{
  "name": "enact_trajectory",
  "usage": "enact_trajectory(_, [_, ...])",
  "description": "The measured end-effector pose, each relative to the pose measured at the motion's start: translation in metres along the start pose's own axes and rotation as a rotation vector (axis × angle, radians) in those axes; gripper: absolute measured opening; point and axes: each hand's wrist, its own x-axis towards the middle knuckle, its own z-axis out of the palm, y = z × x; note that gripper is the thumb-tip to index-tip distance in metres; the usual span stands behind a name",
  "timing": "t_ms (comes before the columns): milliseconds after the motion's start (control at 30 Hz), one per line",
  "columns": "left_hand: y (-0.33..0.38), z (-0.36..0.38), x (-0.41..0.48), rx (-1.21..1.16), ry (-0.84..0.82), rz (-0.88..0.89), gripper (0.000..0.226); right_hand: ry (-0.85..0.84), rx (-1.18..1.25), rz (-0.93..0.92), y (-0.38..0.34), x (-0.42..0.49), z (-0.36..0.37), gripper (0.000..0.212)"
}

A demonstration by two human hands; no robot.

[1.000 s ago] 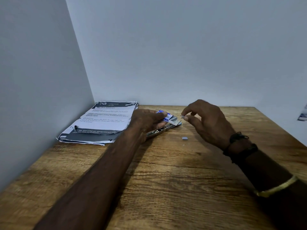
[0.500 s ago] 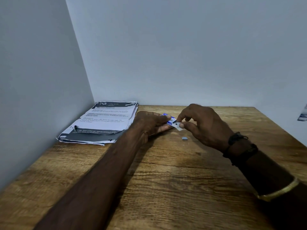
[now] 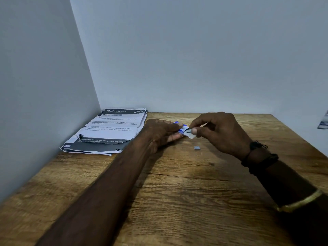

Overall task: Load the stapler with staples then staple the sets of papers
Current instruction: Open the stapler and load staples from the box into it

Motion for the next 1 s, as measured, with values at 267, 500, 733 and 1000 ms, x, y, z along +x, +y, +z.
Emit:
enact_trajectory(267, [0.001,-0.003,0.001,-0.071,-0.011,0.002,0.009,-0.043,0.263,0.080,0.010,0.002,0.001,0.021])
enact_trajectory(500, [0.000,0.002,-0.004,-0.084,-0.048,0.038,0.023,0.023,0.164,0.039,0.011,0.003,0.005,0.006])
enact_trajectory(733, [-0.005,0.003,-0.002,0.042,-0.013,0.094,0.025,0.011,0.107,0.058,0.008,0.002,0.008,0.008])
enact_trajectory(1000, [-0.010,0.010,-0.005,0.118,-0.065,0.130,0.022,0.059,0.114,0.078,0.004,-0.002,0.009,0.024])
